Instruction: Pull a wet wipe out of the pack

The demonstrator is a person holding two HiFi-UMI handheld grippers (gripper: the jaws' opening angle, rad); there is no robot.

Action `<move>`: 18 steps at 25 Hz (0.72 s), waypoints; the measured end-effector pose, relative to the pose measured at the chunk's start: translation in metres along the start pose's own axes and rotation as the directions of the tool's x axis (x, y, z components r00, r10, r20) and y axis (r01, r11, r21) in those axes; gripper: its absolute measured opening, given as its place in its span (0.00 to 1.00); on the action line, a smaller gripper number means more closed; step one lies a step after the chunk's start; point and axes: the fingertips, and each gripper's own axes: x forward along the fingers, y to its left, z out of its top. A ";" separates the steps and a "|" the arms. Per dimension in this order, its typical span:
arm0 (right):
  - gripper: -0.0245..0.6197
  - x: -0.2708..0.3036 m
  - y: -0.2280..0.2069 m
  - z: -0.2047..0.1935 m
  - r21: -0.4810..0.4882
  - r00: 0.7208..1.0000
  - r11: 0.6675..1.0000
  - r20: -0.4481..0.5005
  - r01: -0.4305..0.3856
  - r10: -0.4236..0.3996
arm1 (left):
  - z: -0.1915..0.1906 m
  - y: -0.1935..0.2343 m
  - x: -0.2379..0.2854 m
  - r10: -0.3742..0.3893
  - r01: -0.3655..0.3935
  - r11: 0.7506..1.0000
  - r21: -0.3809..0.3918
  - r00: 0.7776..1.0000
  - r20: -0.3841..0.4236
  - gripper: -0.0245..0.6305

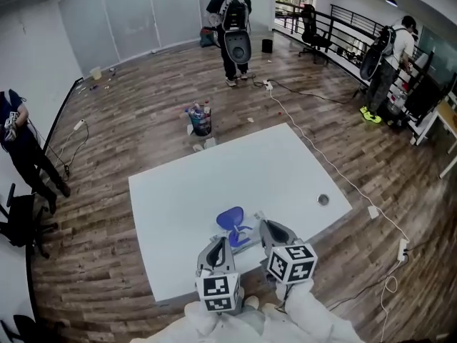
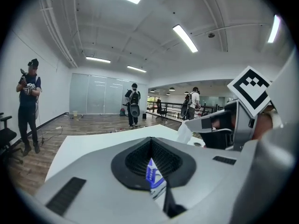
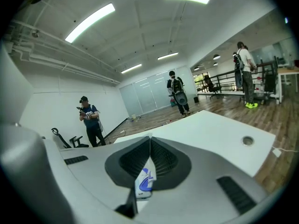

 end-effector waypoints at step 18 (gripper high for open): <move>0.06 -0.102 -0.100 -0.006 0.115 0.956 0.954 0.074 0.276 -0.285 | 0.007 -0.144 0.040 -0.344 0.345 0.936 0.069 0.939 -0.018 0.04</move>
